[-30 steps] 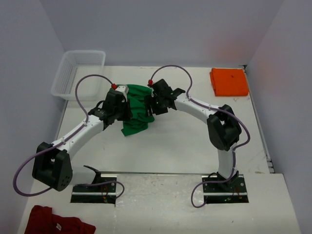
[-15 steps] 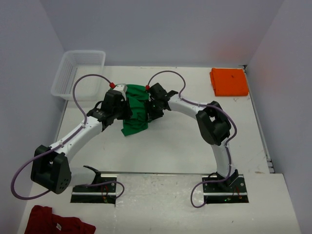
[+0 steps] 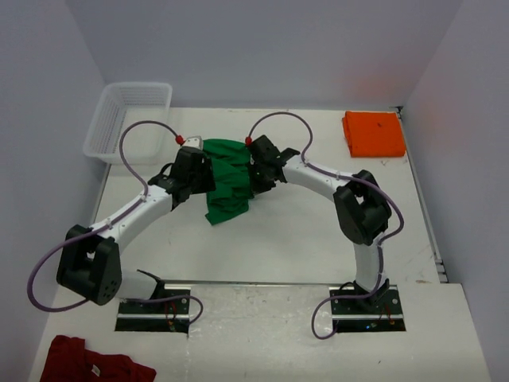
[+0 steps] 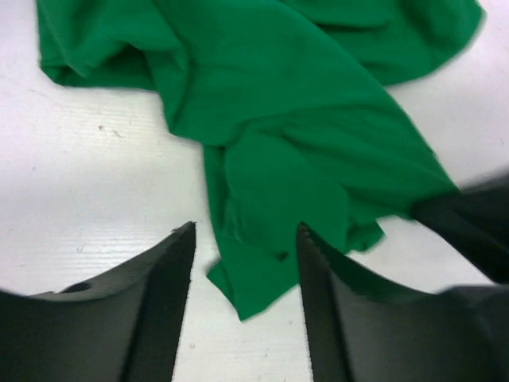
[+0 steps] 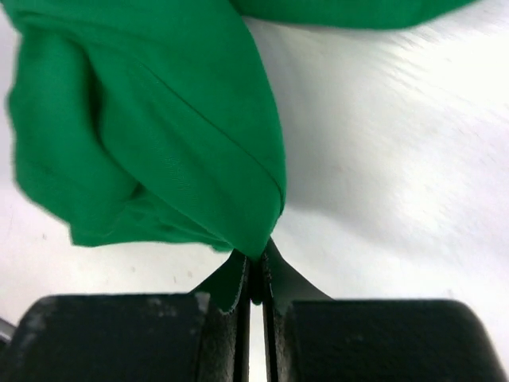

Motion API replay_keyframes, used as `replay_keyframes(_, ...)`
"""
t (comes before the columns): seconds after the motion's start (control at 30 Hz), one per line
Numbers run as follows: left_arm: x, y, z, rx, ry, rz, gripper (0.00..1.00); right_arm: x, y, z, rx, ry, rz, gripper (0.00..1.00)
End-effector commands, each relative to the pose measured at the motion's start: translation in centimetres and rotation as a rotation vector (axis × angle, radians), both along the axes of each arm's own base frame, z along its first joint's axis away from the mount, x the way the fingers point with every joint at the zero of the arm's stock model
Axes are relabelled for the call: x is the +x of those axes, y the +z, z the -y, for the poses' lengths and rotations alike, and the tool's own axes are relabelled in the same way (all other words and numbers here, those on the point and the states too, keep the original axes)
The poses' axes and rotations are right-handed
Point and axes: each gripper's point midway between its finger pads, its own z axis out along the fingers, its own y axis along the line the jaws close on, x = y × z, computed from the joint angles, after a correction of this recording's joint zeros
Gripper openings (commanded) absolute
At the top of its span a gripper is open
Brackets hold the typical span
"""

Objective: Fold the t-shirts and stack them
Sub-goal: Flatten out the tshirt

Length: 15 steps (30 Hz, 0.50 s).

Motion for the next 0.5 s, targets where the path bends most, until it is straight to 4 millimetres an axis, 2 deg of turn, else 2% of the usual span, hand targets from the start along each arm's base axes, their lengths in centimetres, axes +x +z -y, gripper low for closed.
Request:
replay_keyframes(0.0,3.9,0.8,-0.5,0.038,0.123,0.048,0.58,-0.4,5.7,1.6,0.011,-0.022,0.114,0.00)
replay_keyframes(0.03,4.4,0.7,-0.6,0.057,0.143,0.038,0.66,-0.7,6.0,1.7,0.017,-0.019,0.119,0.00)
replay_keyframes(0.07,5.1,0.4,-1.2,0.092,0.175,0.036,0.66,-1.2,5.8,2.1,0.013,-0.012,0.113,0.00)
replay_keyframes(0.1,6.2,-0.2,-1.0,0.109,0.182,0.022,0.66,-1.4,6.4,2.2,0.021,-0.012,0.120,0.00)
replay_keyframes(0.2,7.9,-1.4,-0.9,0.132,0.208,-0.003,0.62,-2.1,6.3,2.8,0.017,-0.010,0.116,0.00)
replay_keyframes(0.3,8.7,-2.1,-0.8,0.141,0.218,-0.006,0.59,-2.7,6.3,3.3,0.021,-0.005,0.113,0.00)
replay_keyframes(0.47,9.2,-2.2,-3.1,0.206,0.266,-0.005,0.56,-3.8,6.2,4.2,0.024,-0.006,0.118,0.00)
